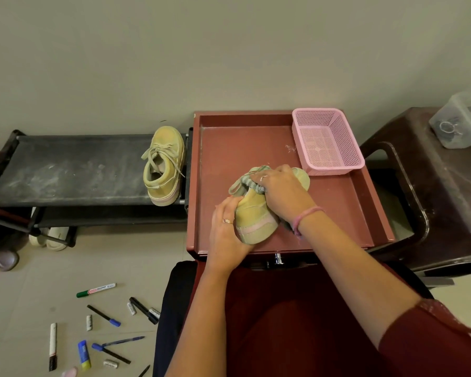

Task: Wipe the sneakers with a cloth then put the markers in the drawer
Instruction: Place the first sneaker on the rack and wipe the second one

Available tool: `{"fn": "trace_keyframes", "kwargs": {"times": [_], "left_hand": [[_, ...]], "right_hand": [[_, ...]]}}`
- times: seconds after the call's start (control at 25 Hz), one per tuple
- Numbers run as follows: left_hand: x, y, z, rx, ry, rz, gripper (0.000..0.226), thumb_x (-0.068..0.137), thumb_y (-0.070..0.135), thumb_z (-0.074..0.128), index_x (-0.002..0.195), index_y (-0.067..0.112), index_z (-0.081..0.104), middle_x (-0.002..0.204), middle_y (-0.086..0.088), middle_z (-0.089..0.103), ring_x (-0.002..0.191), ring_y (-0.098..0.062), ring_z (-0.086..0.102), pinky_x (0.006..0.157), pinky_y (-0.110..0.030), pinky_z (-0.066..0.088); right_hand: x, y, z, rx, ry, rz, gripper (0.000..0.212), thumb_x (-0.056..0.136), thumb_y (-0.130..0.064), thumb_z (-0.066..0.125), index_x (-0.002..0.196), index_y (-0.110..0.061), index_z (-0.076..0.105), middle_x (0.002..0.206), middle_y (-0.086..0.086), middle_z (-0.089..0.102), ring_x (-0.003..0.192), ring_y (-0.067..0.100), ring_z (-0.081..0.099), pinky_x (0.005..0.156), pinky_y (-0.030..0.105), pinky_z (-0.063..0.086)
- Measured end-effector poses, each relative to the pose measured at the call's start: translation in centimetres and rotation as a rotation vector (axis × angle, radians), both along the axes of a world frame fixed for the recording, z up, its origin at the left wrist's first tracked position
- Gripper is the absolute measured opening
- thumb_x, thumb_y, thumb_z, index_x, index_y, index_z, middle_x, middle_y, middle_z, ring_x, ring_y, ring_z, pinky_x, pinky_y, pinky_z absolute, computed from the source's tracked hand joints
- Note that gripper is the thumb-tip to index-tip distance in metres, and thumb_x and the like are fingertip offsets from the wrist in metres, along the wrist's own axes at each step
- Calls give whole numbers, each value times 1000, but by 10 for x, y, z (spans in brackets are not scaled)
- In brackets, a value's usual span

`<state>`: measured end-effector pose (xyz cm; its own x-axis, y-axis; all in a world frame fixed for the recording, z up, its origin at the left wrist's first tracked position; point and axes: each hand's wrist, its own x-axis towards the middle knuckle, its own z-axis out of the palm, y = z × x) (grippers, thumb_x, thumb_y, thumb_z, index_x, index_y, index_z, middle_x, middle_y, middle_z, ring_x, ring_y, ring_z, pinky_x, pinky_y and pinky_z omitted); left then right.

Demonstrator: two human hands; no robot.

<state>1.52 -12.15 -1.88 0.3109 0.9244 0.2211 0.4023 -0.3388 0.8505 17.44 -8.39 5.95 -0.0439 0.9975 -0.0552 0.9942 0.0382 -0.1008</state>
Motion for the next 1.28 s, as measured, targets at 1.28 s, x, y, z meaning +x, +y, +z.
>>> {"fn": "trace_keyframes", "kwargs": {"times": [1.28], "left_hand": [[-3,10,9,-247,-134,126,83,64,10,87,134,15,42,126,3,45,113,10,46,88,-7,44]], "right_hand": [[-46,-98,-49,274,130,141,54,87,-13,28,139,-10,42,147,5,40,129,32,40,97,43,44]]}}
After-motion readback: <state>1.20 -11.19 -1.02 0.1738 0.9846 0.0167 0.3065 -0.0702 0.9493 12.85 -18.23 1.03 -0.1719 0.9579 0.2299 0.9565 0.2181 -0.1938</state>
